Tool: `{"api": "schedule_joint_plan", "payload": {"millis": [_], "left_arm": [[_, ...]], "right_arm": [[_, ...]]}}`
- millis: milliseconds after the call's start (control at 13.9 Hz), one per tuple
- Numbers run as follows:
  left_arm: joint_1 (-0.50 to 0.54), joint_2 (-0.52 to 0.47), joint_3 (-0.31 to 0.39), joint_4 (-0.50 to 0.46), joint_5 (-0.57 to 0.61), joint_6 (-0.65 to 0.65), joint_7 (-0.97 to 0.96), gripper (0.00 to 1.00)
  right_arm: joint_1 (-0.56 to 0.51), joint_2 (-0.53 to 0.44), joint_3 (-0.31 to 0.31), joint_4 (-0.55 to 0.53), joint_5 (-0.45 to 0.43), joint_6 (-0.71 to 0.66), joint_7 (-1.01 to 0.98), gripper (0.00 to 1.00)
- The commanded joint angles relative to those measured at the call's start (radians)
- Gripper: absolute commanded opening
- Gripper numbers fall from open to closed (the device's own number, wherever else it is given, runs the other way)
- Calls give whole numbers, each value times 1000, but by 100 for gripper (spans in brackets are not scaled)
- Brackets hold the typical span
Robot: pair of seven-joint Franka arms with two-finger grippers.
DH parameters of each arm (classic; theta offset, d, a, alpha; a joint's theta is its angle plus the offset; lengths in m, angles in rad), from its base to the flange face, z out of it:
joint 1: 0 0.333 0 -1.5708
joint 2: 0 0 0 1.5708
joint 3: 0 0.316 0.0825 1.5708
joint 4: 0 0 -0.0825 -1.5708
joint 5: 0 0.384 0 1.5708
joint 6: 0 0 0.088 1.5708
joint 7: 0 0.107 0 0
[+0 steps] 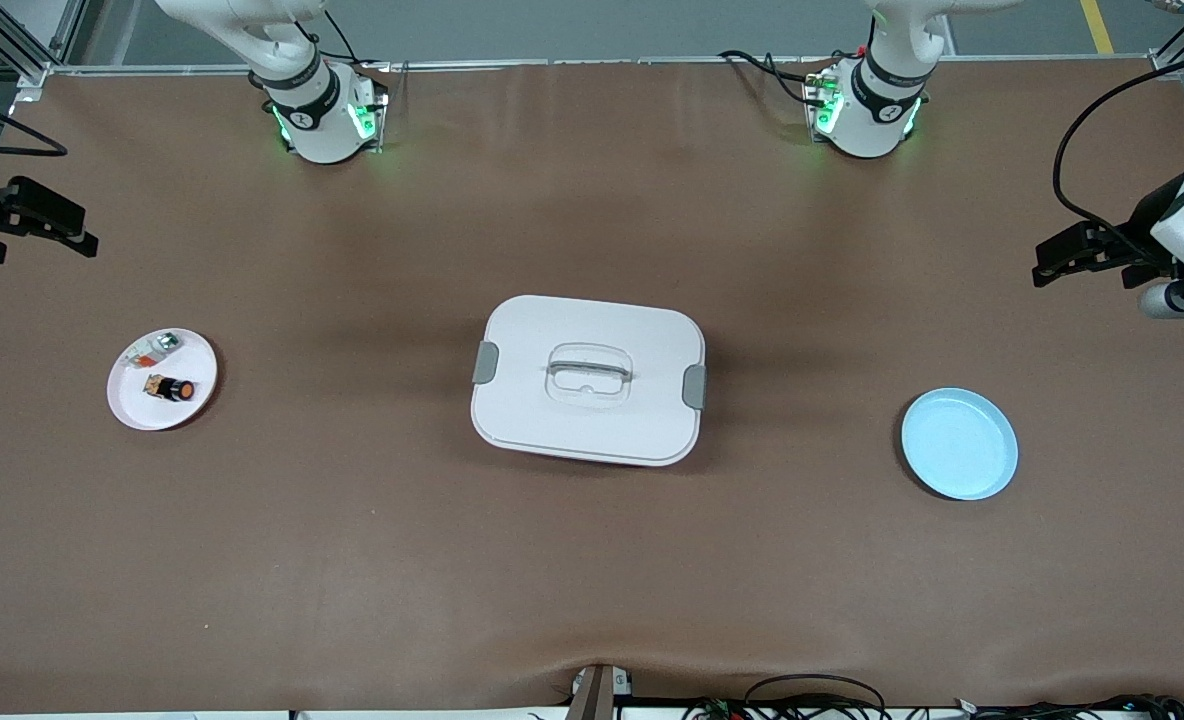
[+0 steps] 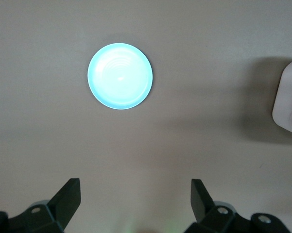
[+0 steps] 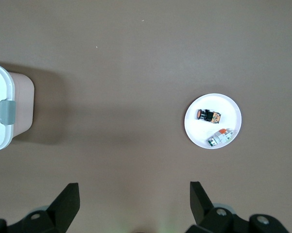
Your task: Transfer orange switch to right arm and place
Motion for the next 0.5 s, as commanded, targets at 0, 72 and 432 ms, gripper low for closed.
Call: {"api": "schedule_joint_plan", "payload": {"millis": [0, 72, 432], "left_arm": [[2, 4, 2, 12, -5, -2, -2, 100], [2, 4, 2, 12, -5, -2, -2, 100], [2, 6, 3, 12, -5, -2, -2, 100]], "right_arm": [[4, -19, -6, -4, 7, -4, 4, 100], [6, -19, -6, -5, 7, -4, 4, 100], [8, -22, -5, -7, 9, -4, 24, 100]]}}
